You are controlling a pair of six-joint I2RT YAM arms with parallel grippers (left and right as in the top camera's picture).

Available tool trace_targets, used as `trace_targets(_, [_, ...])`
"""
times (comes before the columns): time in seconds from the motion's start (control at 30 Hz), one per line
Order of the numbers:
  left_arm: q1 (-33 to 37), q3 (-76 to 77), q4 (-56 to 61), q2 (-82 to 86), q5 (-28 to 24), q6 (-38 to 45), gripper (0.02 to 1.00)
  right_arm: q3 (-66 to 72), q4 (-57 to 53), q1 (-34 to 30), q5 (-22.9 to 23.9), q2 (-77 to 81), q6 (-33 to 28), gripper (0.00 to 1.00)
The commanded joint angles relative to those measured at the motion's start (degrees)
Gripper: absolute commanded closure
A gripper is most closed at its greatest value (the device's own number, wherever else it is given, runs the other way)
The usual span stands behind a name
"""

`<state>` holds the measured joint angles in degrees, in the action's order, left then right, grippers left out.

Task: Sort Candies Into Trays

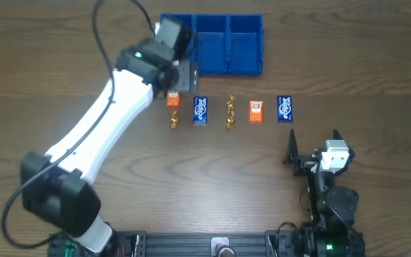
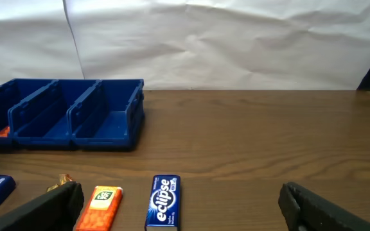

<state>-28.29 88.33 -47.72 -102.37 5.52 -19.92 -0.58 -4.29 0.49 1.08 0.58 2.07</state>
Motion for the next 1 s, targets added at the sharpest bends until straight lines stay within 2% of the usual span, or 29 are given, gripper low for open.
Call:
trace_targets(0.03, [0.6,-7.6,6.6,-1.7,0.3,-1.6,0.112,0.1,-0.3,-0.2,0.3,-0.4,-0.9,0.003])
trace_targets(0.63, [3.5,-9.0,14.3,-15.0,-2.4,-2.4,0.163,0.1,-0.3,-0.2,0.3,-0.4,-0.9,0.003])
trace_targets(0.77, [3.6,-9.0,15.1,-15.4,-2.6,-2.4,0.218,0.1,-0.3,-0.2,0.3,-0.4,-0.9,0.003])
trace_targets(1.0, [3.6,-9.0,16.4,-16.9,-2.6,-1.3,0.253,0.1,-0.3,-0.2,0.3,-0.4,-0.9,0.003])
